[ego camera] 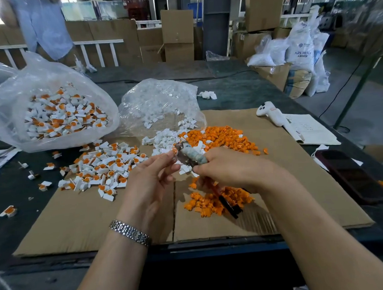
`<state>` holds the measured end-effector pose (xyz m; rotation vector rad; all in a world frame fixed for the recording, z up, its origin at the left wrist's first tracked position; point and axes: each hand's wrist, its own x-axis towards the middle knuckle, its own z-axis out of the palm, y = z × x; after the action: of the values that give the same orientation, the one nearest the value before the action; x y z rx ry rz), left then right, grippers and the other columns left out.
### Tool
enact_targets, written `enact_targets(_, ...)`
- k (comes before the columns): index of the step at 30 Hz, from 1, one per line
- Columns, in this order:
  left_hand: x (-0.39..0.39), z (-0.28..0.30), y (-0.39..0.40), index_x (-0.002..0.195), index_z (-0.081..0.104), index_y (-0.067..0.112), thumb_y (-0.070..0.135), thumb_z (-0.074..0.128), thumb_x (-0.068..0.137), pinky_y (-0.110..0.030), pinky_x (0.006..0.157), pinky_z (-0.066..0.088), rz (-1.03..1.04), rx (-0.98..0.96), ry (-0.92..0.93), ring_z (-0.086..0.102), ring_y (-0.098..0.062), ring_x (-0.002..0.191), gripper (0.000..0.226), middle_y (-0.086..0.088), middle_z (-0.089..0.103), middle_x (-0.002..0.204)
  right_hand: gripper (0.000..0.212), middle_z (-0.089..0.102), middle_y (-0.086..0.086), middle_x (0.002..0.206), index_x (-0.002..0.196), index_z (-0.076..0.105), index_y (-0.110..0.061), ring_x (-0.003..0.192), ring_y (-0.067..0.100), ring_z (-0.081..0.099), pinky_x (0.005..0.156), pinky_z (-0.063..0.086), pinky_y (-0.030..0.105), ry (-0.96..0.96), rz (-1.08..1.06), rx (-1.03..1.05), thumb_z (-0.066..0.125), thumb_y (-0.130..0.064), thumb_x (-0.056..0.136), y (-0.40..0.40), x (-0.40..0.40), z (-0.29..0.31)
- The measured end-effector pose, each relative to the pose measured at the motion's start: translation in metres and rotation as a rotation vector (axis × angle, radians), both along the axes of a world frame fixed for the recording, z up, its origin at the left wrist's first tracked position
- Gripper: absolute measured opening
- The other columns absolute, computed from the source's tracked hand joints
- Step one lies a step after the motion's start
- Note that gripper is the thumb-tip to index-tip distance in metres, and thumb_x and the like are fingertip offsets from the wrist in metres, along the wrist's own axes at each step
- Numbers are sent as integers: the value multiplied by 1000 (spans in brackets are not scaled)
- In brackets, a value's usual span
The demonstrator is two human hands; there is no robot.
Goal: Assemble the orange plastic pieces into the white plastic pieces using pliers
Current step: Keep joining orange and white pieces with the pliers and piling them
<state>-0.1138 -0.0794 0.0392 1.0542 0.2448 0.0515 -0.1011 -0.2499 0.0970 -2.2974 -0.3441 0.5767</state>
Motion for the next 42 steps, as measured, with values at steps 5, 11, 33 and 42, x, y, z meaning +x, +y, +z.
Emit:
enact_targets(5, 0, -3, 3, 94, 73, 5, 10, 76, 86, -16, 49, 48, 45, 83, 3, 72, -11, 65, 10, -5, 78, 81, 25, 72, 8, 86, 90, 57, -15, 72, 22, 68, 68, 57, 35, -42, 18, -8, 46, -31, 106, 6, -9, -2)
enact_targets(11, 1, -2, 3, 92, 71, 4, 8, 77, 87, -16, 49, 50, 55, 145, 21, 73, -10, 65, 8, -6, 78, 77, 38, 61, 6, 72, 81, 53, -17, 61, 21, 58, 69, 56, 43, -198, -12, -82, 43, -45, 105, 16, -15, -14)
enact_targets(33, 14, -32, 21, 105, 67, 24, 19, 72, 95, -10, 47, 45, 374, 933, 13, 65, -4, 78, 12, 6, 68, 102, 73, 47, 22, 140, 133, 50, -7, 129, 40, 44, 104, 38, 54, -406, -368, -728, 45, -68, 94, -49, 52, -71)
enact_targets(42, 45, -45, -13, 126, 70, 22, 34, 67, 99, -24, 81, 44, 4, 1601, -176, 56, -16, 103, 29, 1, 57, 117, 76, 44, 18, 138, 133, 53, -10, 127, 36, 40, 100, 37, 51, -486, -378, -831, 33, -73, 94, -49, 56, -92)
